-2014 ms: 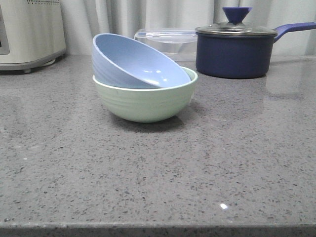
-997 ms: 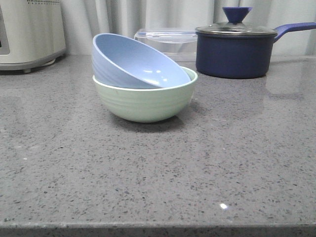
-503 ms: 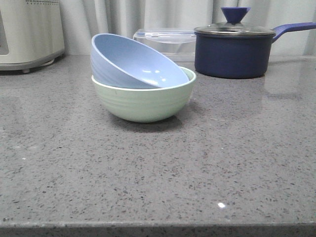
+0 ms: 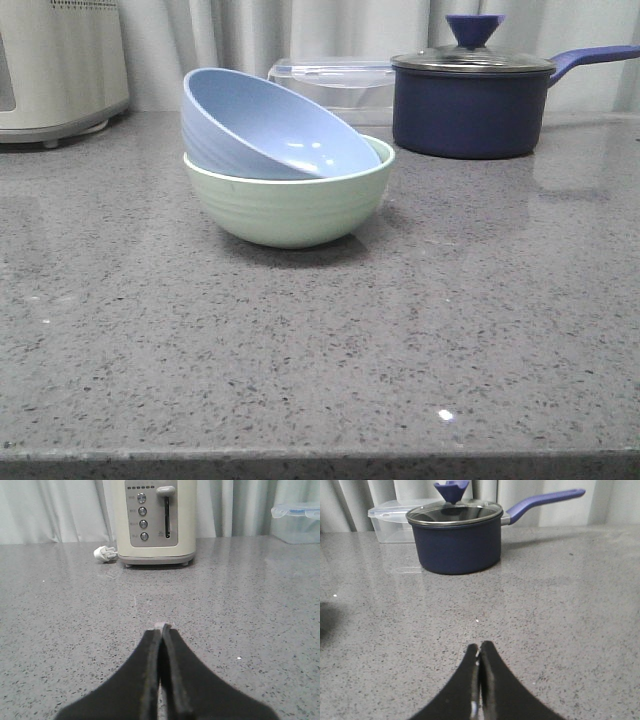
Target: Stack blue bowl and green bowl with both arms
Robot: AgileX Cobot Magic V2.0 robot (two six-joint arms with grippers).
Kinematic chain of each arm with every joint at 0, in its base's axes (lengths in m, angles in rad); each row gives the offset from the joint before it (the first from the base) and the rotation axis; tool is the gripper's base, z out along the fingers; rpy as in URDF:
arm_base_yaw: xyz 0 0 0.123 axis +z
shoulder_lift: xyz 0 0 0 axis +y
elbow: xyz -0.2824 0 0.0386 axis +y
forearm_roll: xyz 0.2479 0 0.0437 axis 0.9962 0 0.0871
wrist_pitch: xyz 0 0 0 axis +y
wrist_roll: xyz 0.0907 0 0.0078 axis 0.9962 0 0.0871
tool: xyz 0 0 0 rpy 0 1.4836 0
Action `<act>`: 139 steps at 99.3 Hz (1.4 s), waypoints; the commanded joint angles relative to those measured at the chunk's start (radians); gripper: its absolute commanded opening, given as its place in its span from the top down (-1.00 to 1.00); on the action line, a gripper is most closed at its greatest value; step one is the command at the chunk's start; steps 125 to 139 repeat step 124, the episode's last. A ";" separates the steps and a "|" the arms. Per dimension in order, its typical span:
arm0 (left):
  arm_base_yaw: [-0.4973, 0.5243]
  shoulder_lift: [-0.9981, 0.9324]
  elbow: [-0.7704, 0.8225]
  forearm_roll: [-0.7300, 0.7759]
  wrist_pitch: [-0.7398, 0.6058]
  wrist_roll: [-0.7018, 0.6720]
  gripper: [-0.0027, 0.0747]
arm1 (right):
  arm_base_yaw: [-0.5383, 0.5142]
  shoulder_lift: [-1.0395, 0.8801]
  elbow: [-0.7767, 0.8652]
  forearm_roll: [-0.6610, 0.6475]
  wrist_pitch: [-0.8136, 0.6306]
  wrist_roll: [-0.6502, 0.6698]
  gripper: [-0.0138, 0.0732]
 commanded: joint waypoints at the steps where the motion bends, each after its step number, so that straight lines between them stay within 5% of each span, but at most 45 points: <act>1: 0.001 -0.035 0.038 -0.011 -0.083 0.000 0.98 | -0.011 -0.018 0.003 -0.042 -0.109 -0.009 0.87; 55: 0.001 -0.035 0.038 -0.011 -0.083 0.000 0.98 | -0.058 -0.282 0.110 -0.043 -0.058 0.020 0.87; 139: 0.001 -0.035 0.038 -0.011 -0.083 0.000 0.98 | -0.058 -0.279 0.110 -0.042 -0.055 0.020 0.87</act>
